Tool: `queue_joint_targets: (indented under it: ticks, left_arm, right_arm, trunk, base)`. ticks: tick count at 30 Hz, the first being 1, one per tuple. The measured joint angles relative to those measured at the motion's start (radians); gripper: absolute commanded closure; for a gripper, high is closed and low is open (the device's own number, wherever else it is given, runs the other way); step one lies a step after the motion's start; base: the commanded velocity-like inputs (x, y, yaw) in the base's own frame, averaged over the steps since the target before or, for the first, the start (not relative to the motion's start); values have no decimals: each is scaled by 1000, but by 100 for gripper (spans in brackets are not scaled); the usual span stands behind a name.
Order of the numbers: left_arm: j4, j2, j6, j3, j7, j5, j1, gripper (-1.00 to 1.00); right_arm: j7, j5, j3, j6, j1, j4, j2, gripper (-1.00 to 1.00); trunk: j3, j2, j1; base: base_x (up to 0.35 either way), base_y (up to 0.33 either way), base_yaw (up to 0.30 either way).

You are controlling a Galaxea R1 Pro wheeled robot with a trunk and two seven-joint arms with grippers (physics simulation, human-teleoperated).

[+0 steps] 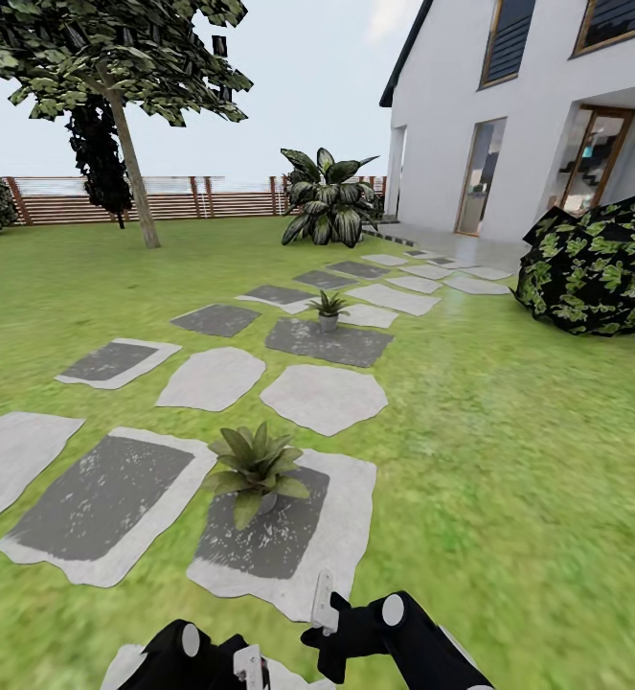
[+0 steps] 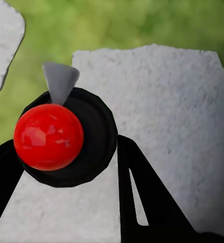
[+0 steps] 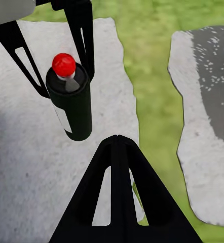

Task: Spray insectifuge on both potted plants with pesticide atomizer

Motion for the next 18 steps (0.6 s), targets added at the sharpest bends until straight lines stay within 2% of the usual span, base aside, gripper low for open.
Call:
queue_joint_targets:
  ticks: [10, 18]
  left_arm:
    - [0, -19, 6, 2, 17, 1, -2, 100]
    - [0, -23, 28, 2, 33, 8, -2, 100]
  right_arm:
    - [0, 0, 0, 0, 0, 0, 0, 100]
    - [-1, 0, 0, -1, 0, 0, 0, 100]
  trunk:
    - [0, 0, 0]
    - [0, 0, 0]
  base:
    - [0, 0, 0]
    - [0, 0, 0]
